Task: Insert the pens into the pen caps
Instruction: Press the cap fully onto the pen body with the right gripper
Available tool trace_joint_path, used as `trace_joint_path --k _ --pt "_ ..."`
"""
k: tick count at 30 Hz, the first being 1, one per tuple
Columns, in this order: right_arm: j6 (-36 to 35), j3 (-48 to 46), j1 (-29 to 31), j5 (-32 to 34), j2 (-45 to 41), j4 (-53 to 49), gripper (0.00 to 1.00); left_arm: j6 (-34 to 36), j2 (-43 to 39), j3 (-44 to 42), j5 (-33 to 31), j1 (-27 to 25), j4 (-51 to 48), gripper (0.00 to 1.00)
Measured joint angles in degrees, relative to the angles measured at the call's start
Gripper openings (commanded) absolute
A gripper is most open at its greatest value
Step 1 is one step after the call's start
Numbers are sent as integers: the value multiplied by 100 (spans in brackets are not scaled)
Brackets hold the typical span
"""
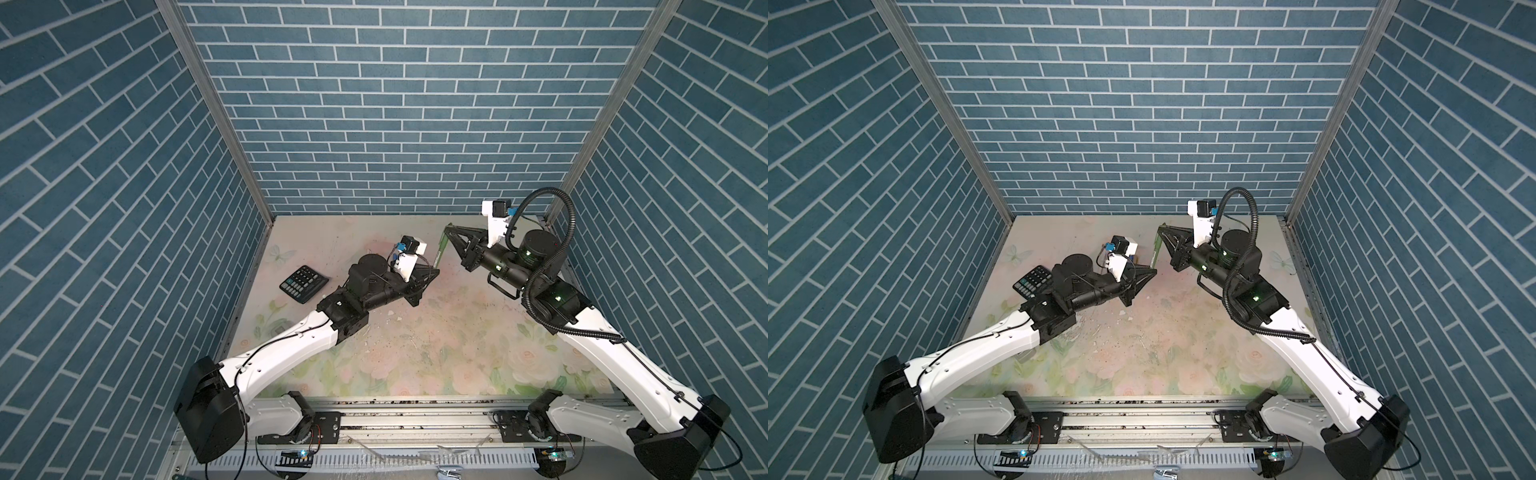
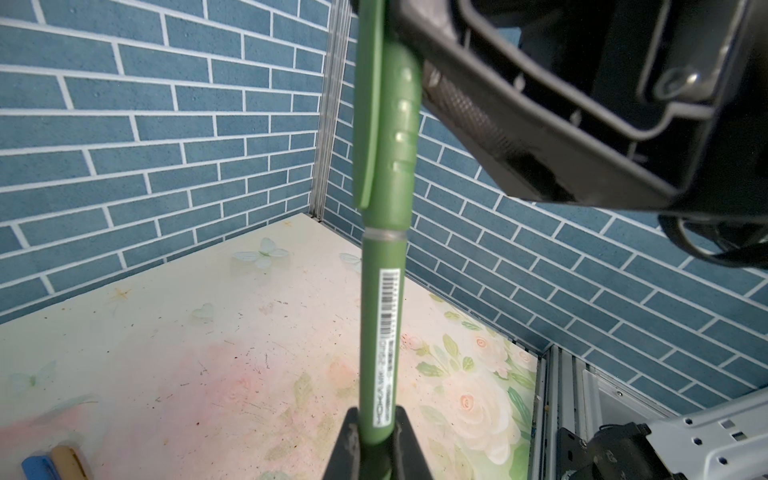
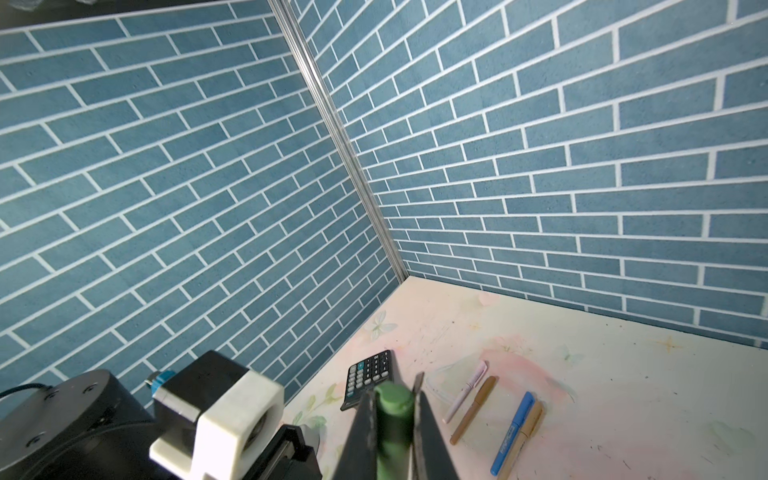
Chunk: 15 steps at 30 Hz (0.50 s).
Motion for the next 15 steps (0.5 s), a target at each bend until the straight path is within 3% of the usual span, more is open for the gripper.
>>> trace_joint_path --k 15 --pt "385 -549 -28 17 -96 949 4 74 2 164 -68 -9 -214 0"
